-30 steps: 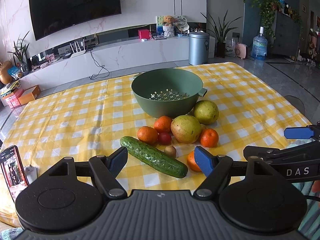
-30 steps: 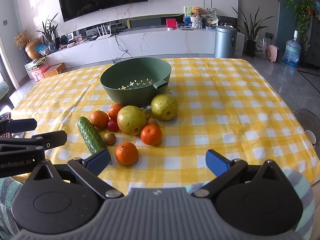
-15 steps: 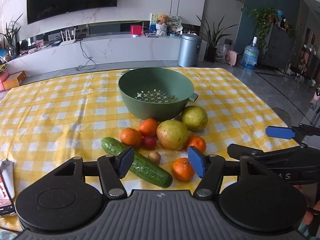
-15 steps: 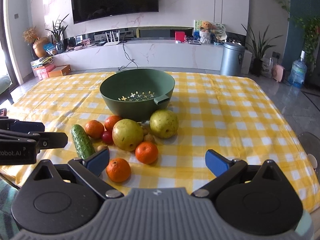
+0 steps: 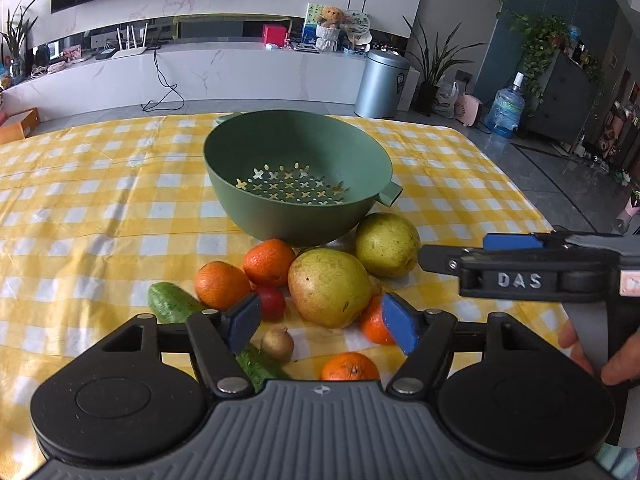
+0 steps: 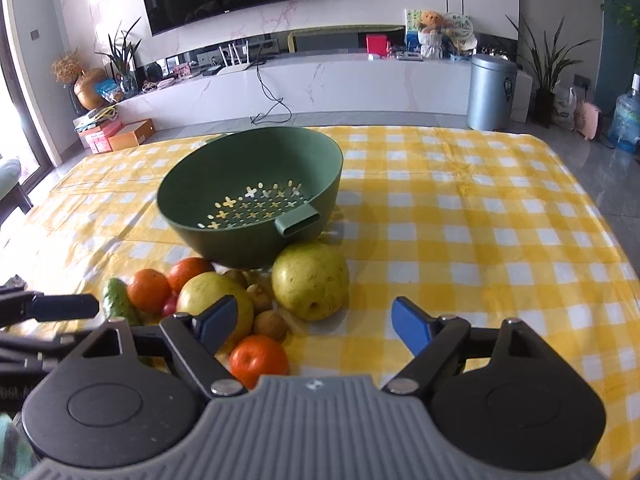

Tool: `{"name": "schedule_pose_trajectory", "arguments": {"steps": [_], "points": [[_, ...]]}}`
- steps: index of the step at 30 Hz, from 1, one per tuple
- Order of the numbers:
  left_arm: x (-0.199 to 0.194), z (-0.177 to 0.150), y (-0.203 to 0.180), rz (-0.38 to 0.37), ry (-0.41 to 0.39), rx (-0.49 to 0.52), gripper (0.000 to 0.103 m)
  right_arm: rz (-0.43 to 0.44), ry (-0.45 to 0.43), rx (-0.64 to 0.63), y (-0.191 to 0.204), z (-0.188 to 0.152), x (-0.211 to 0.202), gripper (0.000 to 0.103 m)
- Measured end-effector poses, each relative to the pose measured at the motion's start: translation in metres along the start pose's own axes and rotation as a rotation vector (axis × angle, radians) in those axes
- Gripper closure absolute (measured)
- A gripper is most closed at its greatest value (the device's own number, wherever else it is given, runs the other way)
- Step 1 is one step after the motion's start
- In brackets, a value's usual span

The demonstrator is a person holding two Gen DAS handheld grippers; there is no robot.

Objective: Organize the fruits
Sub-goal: 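Grasp the large brownish pear with the left tool while the right tool grasps the yellow-green pear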

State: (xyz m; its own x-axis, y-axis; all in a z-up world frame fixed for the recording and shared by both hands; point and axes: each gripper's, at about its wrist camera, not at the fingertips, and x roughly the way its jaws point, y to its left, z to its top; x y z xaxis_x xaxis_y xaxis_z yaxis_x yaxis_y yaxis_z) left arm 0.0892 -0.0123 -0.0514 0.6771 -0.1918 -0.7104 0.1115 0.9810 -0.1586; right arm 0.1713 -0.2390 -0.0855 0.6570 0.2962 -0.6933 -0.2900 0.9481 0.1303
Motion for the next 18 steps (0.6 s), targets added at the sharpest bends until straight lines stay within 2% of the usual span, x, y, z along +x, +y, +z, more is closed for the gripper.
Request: {"name": "schedule_pose_trajectory", "arguments": {"steps": [5,8,12,18], "points": [[0.027,0.003,-0.006,0.029,0.028,-0.015,0.020,0.044,0.041,0.072,-0.013,0.015,0.040,0.022],[0.038,0.003,-0.008,0.048,0.016,-0.036,0.018,0.079,0.043,0.122,-0.020,0.013,0.055,0.022],[0.047,0.001,-0.011,0.091,-0.013,-0.059,0.018,0.090,0.043,0.128,-0.022,0.008,0.070,0.022],[0.055,0.000,-0.016,0.097,-0.026,-0.088,0.016,0.119,0.038,0.189,-0.033,0.008,0.079,0.022]]}}
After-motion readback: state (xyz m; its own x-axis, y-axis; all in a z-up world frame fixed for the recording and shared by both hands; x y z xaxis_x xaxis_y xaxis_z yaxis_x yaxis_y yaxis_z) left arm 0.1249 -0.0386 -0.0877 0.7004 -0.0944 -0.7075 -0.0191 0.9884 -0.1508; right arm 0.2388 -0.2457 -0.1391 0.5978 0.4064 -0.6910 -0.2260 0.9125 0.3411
